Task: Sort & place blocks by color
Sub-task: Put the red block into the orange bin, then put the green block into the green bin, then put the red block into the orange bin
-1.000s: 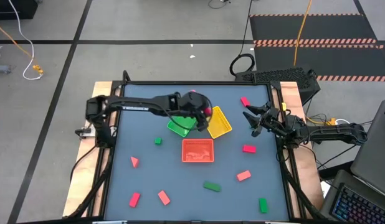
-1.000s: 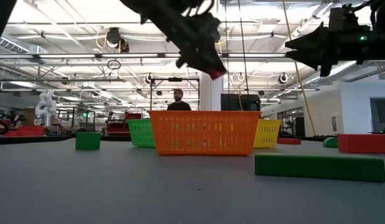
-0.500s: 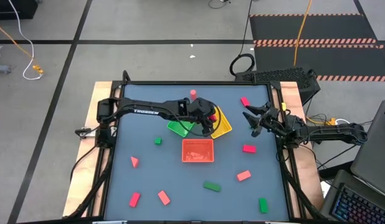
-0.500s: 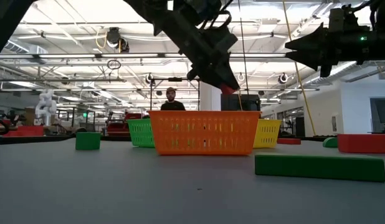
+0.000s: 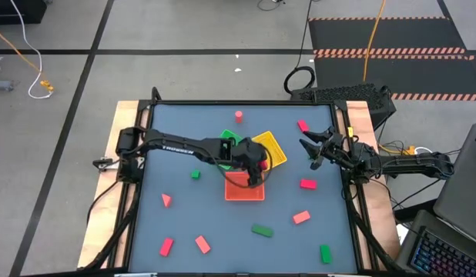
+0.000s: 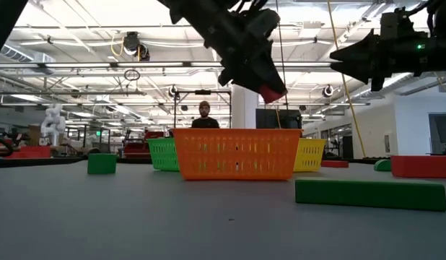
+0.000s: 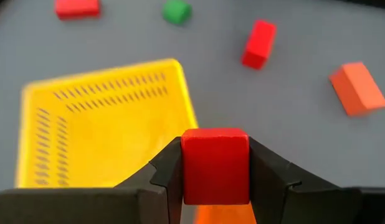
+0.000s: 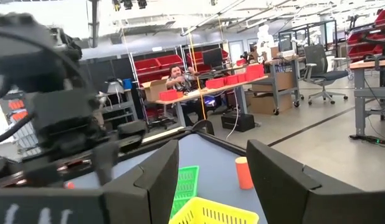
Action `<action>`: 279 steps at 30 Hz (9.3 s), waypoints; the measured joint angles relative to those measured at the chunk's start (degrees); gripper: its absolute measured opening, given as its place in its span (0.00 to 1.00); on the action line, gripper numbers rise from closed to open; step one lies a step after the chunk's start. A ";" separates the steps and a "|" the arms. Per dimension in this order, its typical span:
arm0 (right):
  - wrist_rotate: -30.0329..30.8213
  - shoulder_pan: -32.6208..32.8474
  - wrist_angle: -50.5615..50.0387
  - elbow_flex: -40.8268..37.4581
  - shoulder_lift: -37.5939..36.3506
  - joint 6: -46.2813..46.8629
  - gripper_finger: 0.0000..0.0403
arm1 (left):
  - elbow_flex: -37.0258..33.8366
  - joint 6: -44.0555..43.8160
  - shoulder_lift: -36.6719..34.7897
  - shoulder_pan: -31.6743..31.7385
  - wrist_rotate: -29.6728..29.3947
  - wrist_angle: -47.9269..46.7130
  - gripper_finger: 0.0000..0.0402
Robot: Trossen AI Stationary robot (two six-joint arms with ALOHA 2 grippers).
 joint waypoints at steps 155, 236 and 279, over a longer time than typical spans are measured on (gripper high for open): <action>6.34 -2.67 7.04 0.04 1.03 -8.54 0.46 | -25.79 3.06 -18.95 8.49 -8.16 -12.09 0.32; -7.76 -23.64 -69.25 43.85 52.31 21.51 0.46 | -58.02 8.93 -56.85 17.69 12.31 52.25 0.63; -10.50 -41.44 -52.24 43.85 69.07 4.46 0.33 | -58.42 10.97 -58.95 18.28 11.45 44.67 0.63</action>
